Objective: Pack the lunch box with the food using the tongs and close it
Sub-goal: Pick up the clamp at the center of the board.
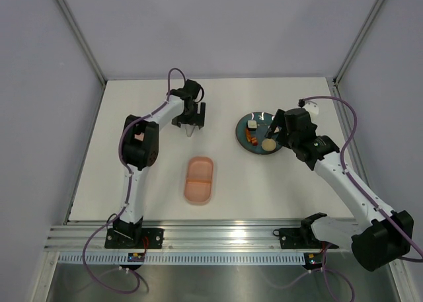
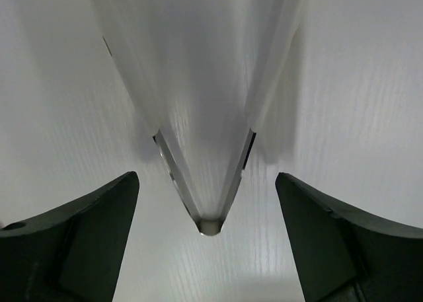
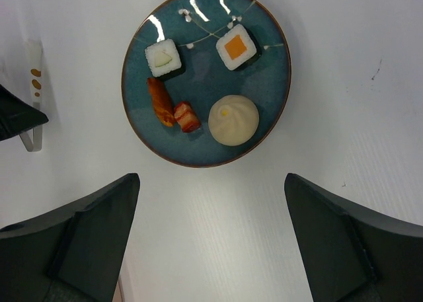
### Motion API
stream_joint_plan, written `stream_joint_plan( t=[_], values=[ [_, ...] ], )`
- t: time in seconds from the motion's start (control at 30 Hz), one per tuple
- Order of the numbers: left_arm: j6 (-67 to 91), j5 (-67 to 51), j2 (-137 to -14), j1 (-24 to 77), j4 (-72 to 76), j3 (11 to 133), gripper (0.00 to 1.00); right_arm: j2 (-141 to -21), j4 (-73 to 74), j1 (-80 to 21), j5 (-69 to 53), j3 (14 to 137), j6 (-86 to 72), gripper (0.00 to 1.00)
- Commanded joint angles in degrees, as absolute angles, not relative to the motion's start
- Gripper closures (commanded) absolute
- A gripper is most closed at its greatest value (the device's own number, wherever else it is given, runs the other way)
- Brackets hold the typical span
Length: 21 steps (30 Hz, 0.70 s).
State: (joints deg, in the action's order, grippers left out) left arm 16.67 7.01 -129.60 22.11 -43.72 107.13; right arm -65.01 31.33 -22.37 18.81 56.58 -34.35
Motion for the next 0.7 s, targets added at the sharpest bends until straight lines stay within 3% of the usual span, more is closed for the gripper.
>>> stream_joint_plan(
  t=[0.0,0.2,0.3,0.43,0.6,0.67],
  values=[
    [17.9,9.5,-132.4,22.0,-44.7,110.1,0.12,-63.4,31.2,-22.5,19.1,56.4,-35.5,0.01],
    [19.1,9.2,-134.0,22.0,-44.9,110.7,0.15,-63.4,31.4,-22.4,19.2,56.3,-35.6,0.01],
    [19.2,9.1,-134.5,21.9,-44.9,111.1,0.23,-63.5,31.6,-22.4,19.0,56.4,-35.6,0.01],
    [18.6,8.5,-135.1,21.5,-45.5,112.5,0.38,-63.2,31.6,-22.4,19.2,56.5,-35.6,0.0],
    [17.8,7.9,-134.1,21.3,-46.2,113.4,0.64,-62.9,32.3,-22.4,19.2,56.8,-35.6,0.0],
    [17.6,7.2,-133.0,21.4,-46.0,113.1,0.7,-62.8,32.4,-22.4,19.4,56.7,-35.5,0.01]
  ],
)
